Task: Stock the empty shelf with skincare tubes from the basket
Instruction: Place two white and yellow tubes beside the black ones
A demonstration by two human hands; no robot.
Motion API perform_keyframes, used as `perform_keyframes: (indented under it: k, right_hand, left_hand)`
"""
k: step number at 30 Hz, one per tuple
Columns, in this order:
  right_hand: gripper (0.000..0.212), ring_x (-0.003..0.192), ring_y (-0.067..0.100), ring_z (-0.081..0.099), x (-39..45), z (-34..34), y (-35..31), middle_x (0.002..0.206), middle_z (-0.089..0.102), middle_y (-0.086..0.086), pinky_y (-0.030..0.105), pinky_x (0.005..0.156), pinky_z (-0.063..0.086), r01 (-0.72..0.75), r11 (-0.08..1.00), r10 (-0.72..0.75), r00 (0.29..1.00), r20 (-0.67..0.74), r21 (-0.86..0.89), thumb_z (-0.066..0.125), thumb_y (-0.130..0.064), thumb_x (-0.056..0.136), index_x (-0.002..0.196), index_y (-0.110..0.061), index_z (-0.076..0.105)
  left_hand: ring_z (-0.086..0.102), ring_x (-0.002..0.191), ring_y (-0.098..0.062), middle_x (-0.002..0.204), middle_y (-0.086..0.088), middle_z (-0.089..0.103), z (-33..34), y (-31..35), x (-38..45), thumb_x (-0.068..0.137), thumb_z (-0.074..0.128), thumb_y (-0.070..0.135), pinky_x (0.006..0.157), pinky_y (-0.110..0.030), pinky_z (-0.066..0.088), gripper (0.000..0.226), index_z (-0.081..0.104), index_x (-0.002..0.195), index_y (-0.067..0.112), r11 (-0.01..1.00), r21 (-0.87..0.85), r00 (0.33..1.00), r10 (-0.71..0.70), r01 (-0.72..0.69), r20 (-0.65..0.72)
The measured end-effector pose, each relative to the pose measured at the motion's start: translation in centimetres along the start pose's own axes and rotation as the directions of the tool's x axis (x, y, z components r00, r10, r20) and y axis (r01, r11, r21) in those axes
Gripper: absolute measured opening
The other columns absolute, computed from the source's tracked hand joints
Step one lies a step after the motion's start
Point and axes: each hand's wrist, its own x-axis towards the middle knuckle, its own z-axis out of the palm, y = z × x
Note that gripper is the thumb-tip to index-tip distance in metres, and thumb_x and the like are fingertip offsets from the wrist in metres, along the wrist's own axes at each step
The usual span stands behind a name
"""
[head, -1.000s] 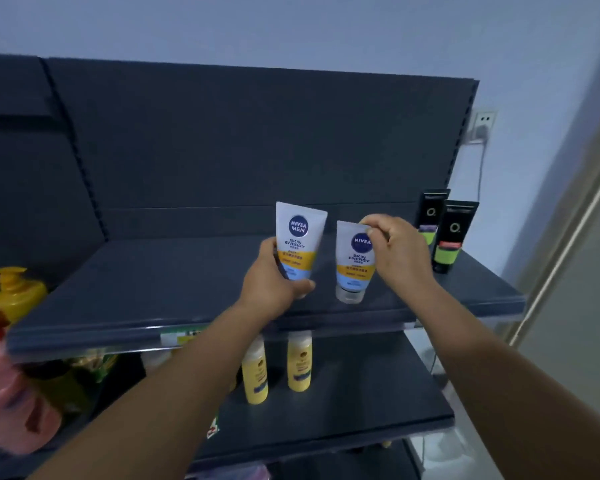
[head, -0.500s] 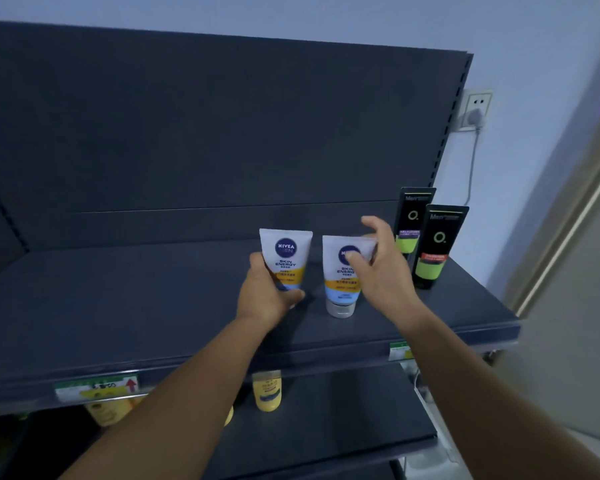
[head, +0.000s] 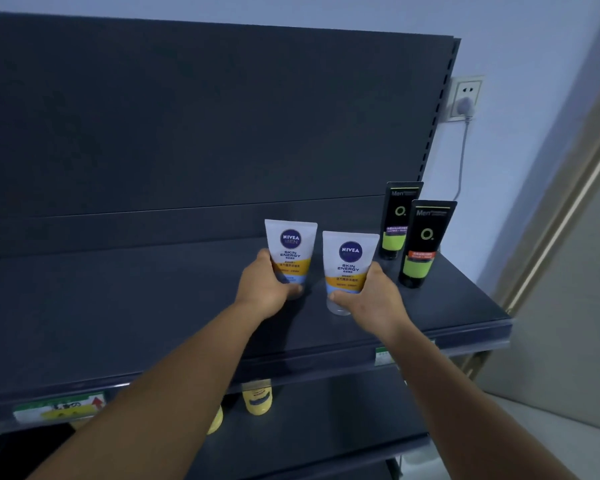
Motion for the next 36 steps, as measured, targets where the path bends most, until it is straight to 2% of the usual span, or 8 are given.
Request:
perform_keyframes:
  k: [4,16,19,22,26,29,31,36]
  right_hand:
    - [0.043,0.074,0.008,0.053,1.4,-1.7,1.2,0.087,0.054,-0.008,0.021,0.061,0.040,-0.027,1.000,0.027,1.000,-0.003,-0.002,0.076,-0.018,0.080,0.107,-0.015,0.043]
    - [0.038,0.081,0.012,0.056,3.7,-1.4,2.6,0.100,0.059,-0.002,0.014,0.055,0.039,-0.014,1.000,0.014,1.000,0.016,-0.008,0.072,-0.019,0.082,0.109,-0.014,0.045]
    - [0.040,0.078,0.011,0.054,3.2,-1.4,2.8,0.097,0.058,-0.003,0.011,0.052,0.035,-0.006,0.999,0.006,1.000,0.013,-0.037,0.072,-0.019,0.081,0.111,-0.013,0.046]
    - [0.043,0.074,0.005,0.055,2.0,-1.1,2.8,0.098,0.061,-0.005,0.014,0.053,0.038,-0.004,0.999,0.005,1.000,0.020,-0.051,0.072,-0.021,0.082,0.114,-0.015,0.044]
    - [0.067,0.116,0.022,0.053,-0.3,-0.3,2.1,0.129,0.054,0.001,0.032,0.089,0.046,-0.012,0.994,0.011,1.000,-0.012,-0.109,0.072,-0.032,0.081,0.132,-0.012,0.035]
    - [0.096,0.147,0.024,0.013,-3.3,0.4,1.0,0.160,0.013,0.008,0.039,0.118,0.020,-0.029,0.972,0.036,0.999,0.026,-0.234,0.065,-0.041,0.086,0.152,-0.005,0.005]
    - [0.097,0.149,0.021,0.003,-5.7,1.2,0.1,0.162,0.003,0.007,0.037,0.121,0.012,0.001,0.948,0.013,0.999,0.042,-0.319,0.061,-0.043,0.088,0.153,-0.005,-0.001]
    - [0.092,0.149,0.018,0.001,-12.2,4.8,-2.9,0.162,0.001,0.003,0.038,0.121,0.010,0.136,0.884,-0.088,0.988,0.125,-0.447,0.056,-0.046,0.091,0.153,-0.011,-0.001]
  left_hand:
    - [0.059,0.088,-0.014,0.100,0.005,0.061,2.8,1.6,2.4,0.068,0.083,0.015,0.076,-0.025,0.042,0.056,0.049,0.113,0.015,1.000,-0.014,1.000,-0.002,0.002,-0.004]
    - [0.064,0.095,-0.020,0.097,0.002,0.062,6.2,3.3,7.7,0.072,0.079,0.023,0.075,-0.030,0.045,0.056,0.042,0.112,0.015,0.999,0.039,0.998,-0.036,0.038,-0.051]
    - [0.058,0.115,-0.022,0.119,-0.001,0.061,5.5,2.5,7.1,0.074,0.079,0.025,0.085,-0.030,0.044,0.076,0.033,0.134,0.016,0.998,0.048,0.999,-0.033,0.034,-0.013]
    - [0.039,0.136,-0.025,0.149,-0.008,0.038,3.9,1.4,5.3,0.079,0.076,0.032,0.107,-0.036,0.038,0.097,0.012,0.151,0.018,0.986,0.165,1.000,-0.017,0.019,-0.010]
    - [0.029,0.142,-0.023,0.155,-0.007,0.027,0.8,-0.1,1.6,0.084,0.069,0.034,0.114,-0.034,0.029,0.089,0.013,0.152,0.018,0.948,0.318,0.999,0.030,-0.024,-0.016]
    - [0.022,0.145,-0.021,0.158,-0.005,0.021,-2.0,-1.2,-2.1,0.089,0.063,0.038,0.115,-0.034,0.025,0.083,0.014,0.152,0.017,0.916,0.400,0.999,0.032,-0.030,0.000]
    - [0.019,0.146,-0.019,0.159,-0.003,0.018,-3.9,-2.0,-5.0,0.090,0.060,0.040,0.116,-0.034,0.023,0.081,0.014,0.153,0.016,0.891,0.451,0.999,0.043,-0.044,0.013]
    - [0.020,0.146,-0.019,0.159,-0.002,0.017,-8.9,-4.4,-12.8,0.092,0.055,0.044,0.115,-0.033,0.026,0.081,0.012,0.153,0.014,0.839,0.540,0.997,0.074,-0.064,0.003]
